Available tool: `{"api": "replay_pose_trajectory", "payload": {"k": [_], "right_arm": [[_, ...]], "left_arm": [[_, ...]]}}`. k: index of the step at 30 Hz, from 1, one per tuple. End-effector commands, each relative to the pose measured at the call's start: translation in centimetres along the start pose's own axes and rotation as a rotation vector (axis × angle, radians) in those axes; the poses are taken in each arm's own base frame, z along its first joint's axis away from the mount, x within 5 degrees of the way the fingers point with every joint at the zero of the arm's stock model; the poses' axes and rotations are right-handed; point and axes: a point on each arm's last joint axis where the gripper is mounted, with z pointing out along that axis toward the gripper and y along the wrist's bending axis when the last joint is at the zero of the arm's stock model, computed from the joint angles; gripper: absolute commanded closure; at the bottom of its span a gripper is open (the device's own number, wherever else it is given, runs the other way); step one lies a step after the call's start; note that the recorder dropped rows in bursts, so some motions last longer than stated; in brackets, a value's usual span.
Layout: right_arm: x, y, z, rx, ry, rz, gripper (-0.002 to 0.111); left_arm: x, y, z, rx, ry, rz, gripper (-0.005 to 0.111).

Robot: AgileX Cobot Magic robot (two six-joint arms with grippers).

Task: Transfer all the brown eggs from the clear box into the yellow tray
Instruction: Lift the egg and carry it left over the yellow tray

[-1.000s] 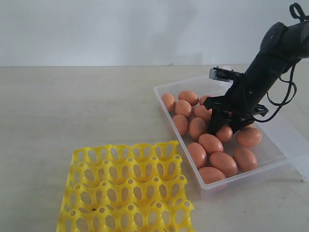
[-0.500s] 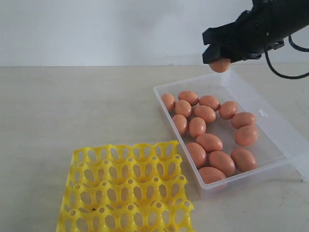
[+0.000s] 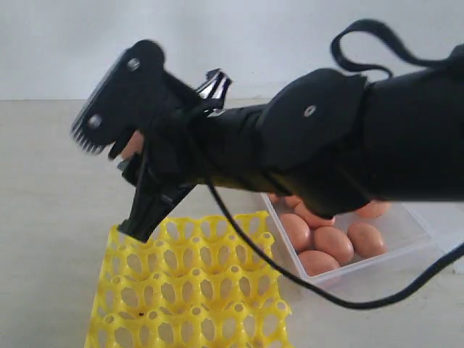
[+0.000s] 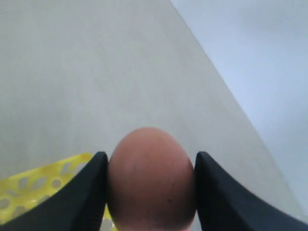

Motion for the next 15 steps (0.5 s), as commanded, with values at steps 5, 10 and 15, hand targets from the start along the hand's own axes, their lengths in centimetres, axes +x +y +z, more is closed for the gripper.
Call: {"api": "replay_pose_trajectory", "payload": {"k": [5, 10, 15], "right_arm": [[-2.2, 4.2, -0.7, -0.02, -0.064, -0.191, 0.108], [-2.8, 3.6, -0.7, 0.024, -0.09, 0.415, 0.108], [-4.7, 2.7, -1.1, 0.025, -0.319, 0.777, 0.108]], "left_arm": [[0.1, 0.0, 0.0, 0.001, -0.006, 0.004, 0.103], [0.1, 0.0, 0.0, 0.001, -0.006, 0.004, 0.103], [0.1, 0.0, 0.0, 0.001, -0.006, 0.004, 0.103]]}}
